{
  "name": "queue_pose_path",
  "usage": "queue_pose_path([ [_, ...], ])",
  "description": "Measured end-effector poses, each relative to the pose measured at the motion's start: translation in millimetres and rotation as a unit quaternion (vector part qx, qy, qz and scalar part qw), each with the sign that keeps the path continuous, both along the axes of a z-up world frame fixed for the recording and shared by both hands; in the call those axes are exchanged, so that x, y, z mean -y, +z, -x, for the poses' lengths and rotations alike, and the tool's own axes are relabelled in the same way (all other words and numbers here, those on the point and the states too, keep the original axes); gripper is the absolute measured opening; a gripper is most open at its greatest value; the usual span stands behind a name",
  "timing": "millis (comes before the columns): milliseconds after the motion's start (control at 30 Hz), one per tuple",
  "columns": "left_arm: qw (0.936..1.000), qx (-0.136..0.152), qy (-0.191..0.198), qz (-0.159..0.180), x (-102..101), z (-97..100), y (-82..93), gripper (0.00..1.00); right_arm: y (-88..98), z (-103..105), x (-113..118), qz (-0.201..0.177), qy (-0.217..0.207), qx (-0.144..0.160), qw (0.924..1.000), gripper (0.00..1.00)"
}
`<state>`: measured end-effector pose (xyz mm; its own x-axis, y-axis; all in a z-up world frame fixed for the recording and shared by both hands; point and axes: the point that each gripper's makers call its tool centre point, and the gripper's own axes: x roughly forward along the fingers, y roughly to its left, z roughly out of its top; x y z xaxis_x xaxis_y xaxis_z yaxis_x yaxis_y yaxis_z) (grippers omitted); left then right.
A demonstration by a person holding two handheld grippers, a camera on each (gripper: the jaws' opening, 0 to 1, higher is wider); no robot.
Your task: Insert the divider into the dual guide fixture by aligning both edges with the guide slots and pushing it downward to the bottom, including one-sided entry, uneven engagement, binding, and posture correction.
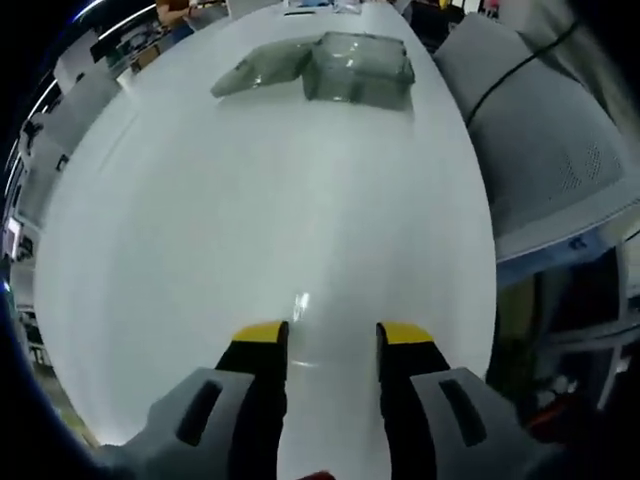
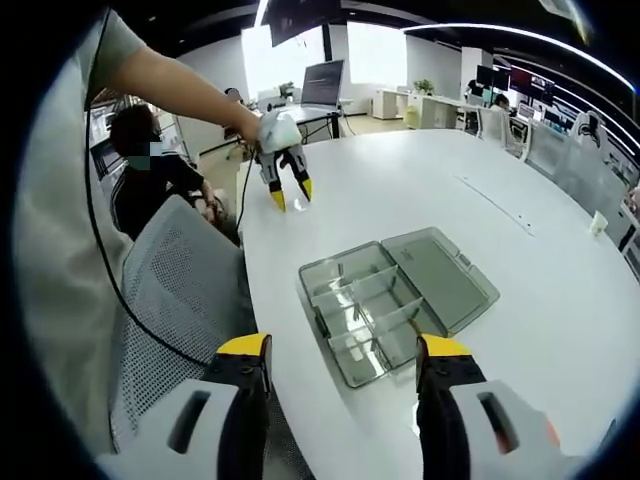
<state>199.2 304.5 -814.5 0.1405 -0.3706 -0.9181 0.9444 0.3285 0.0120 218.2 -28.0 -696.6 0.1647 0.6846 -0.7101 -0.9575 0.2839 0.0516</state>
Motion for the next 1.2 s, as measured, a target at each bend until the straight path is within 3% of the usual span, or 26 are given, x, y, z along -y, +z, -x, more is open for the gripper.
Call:
queue_pose_path([
  [767,0.9999,0.011,0.011,-0.003,9.5,2.3,0.7,0.29,2.0,-1.2,0.6,-0.005,-0.001,0.002,1.0000,0.55],
  [1200,0.9987,0.044,0.014,0.020,37.2,-4.3,23.4,0.29,0.3,-4.7,-6.5,-0.015,-0.001,-0.001,0.9999,0.55],
])
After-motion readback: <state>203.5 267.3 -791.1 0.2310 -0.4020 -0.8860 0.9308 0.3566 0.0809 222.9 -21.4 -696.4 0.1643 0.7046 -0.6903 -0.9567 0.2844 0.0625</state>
